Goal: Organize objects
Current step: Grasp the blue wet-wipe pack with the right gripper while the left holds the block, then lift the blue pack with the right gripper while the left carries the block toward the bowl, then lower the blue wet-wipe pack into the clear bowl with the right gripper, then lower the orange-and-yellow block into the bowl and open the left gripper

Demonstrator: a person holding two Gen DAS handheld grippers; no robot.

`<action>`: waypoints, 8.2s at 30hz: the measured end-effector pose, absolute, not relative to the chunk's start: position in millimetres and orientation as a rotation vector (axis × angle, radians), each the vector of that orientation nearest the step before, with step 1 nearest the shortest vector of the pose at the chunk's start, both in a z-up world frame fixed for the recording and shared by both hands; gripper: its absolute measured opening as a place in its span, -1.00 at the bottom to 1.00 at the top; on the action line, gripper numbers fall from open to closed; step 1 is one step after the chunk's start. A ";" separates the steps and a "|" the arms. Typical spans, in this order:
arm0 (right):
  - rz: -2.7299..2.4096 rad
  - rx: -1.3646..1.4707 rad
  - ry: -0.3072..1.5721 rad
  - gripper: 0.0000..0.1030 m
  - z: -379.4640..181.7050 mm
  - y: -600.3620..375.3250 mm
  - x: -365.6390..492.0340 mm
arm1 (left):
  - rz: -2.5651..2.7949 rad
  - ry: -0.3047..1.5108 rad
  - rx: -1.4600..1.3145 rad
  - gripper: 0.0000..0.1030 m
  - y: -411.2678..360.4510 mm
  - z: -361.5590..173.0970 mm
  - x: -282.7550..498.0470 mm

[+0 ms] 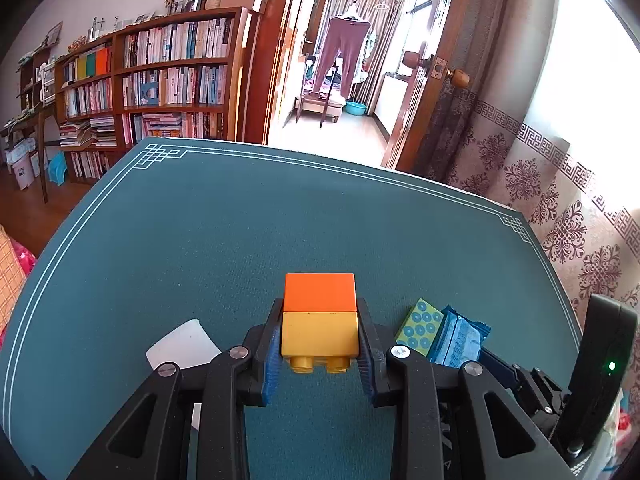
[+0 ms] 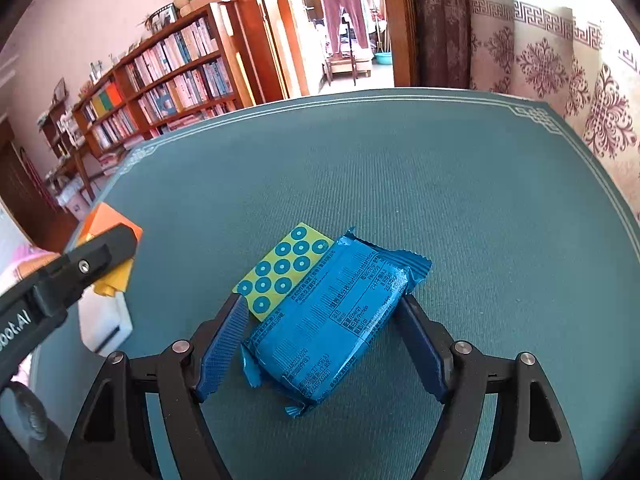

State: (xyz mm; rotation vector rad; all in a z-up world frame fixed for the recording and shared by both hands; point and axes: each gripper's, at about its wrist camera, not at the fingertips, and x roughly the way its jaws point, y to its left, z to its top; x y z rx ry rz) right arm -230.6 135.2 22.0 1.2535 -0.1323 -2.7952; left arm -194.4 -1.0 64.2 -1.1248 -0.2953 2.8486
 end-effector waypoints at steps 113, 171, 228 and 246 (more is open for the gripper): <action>-3.207 1.209 -0.429 -0.18 69.5 366.3 73.7 | 2.595 0.067 -0.901 -0.36 118.1 85.4 -108.1; -3.289 1.272 -0.214 0.21 42.2 399.9 91.9 | 2.273 0.143 -0.876 -0.36 196.6 84.0 -30.9; -3.322 1.013 -0.269 0.21 56.1 404.0 134.0 | 2.117 0.248 -0.872 0.31 281.2 60.8 22.3; -3.328 0.984 -0.261 0.21 58.8 397.8 134.7 | 2.166 0.206 -0.895 0.63 263.0 63.7 16.8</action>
